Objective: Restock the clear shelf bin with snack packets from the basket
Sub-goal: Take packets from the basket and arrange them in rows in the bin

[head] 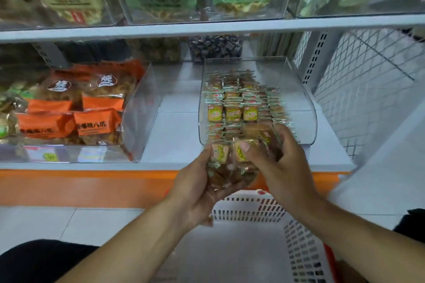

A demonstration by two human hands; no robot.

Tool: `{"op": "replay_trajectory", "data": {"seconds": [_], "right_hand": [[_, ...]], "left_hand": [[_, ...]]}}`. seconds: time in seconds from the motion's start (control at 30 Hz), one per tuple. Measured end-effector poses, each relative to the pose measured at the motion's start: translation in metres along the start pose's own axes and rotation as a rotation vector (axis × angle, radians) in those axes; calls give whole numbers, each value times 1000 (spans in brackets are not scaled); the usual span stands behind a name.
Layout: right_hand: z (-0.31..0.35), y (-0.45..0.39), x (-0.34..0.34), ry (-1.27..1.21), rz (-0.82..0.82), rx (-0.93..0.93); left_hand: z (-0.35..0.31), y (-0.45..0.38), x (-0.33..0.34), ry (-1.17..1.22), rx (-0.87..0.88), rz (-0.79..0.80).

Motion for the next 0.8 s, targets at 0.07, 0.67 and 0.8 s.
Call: {"op": "replay_trajectory", "data": {"seconds": [0.07, 0.67, 0.8], "right_hand": [[3, -1, -2, -69, -49, -40], [-17, 10, 29, -237, 169, 187], [-24, 8, 26, -287, 182, 327]], "left_hand": [[-1, -1, 0, -13, 45, 12], [-1, 8, 15, -149, 149, 197], [3, 6, 8, -100, 73, 142]]}}
Point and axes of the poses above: each hand's wrist, its own y-axis away from the middle knuckle, its own x-axis out of the palm, z = x × y, the point moved 9 cm from there along -y, towards the middle knuckle, and after that the axes turned 13 degrees about -z, right-handed, at the moved point
